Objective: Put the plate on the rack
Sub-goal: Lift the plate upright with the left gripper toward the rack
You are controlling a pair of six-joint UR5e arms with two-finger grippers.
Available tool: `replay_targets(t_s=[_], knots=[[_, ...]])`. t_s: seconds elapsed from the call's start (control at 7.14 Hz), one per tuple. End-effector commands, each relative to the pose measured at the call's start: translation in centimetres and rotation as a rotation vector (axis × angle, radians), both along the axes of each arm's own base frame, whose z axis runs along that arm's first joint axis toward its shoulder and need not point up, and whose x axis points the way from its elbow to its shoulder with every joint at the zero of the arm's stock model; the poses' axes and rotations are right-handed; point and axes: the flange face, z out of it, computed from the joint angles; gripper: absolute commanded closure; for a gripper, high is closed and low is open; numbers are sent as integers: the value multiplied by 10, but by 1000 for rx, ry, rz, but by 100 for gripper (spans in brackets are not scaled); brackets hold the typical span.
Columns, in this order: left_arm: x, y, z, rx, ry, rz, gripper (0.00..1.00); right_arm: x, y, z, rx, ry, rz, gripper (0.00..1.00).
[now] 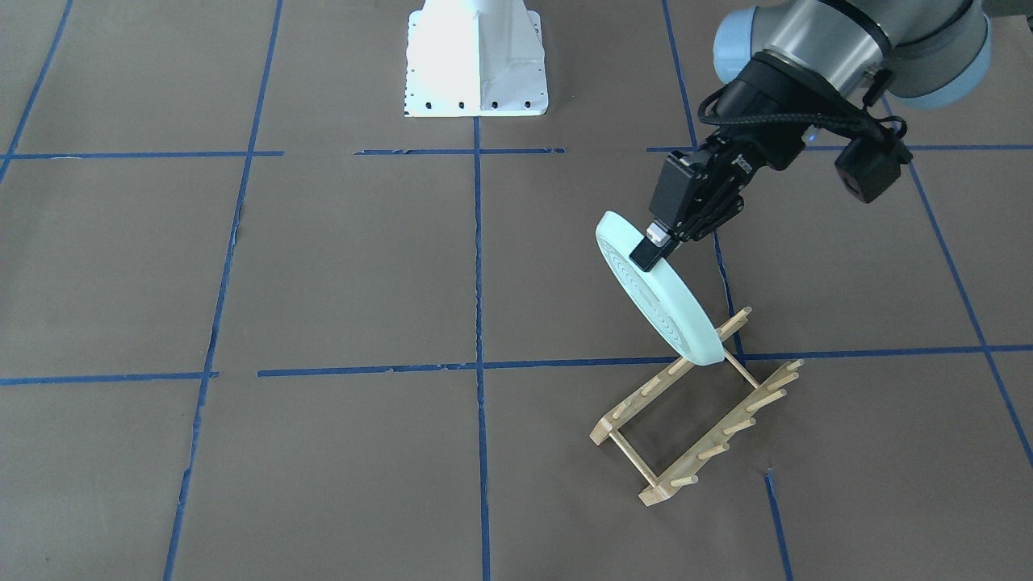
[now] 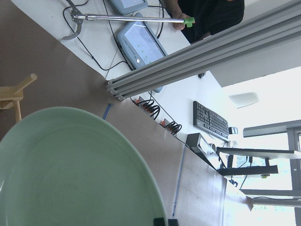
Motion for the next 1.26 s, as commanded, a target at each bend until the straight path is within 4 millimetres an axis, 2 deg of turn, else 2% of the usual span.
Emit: replay_targets(t_s=[0.0, 0.14, 0.28, 0.42, 1.12], knots=[[-3, -35, 49, 6, 189, -166, 100, 0, 0, -1, 1, 0, 0, 0], [-3, -37, 54, 2, 188, -173, 100, 0, 0, 0, 0, 0, 0, 0], [5, -46, 73, -8, 177, -172, 100, 0, 0, 0, 0, 0, 0, 0], [12, -46, 82, -2, 182, -162, 100, 0, 0, 0, 0, 0, 0, 0], [52, -35, 94, -22, 161, -107, 100, 0, 0, 0, 0, 0, 0, 0]])
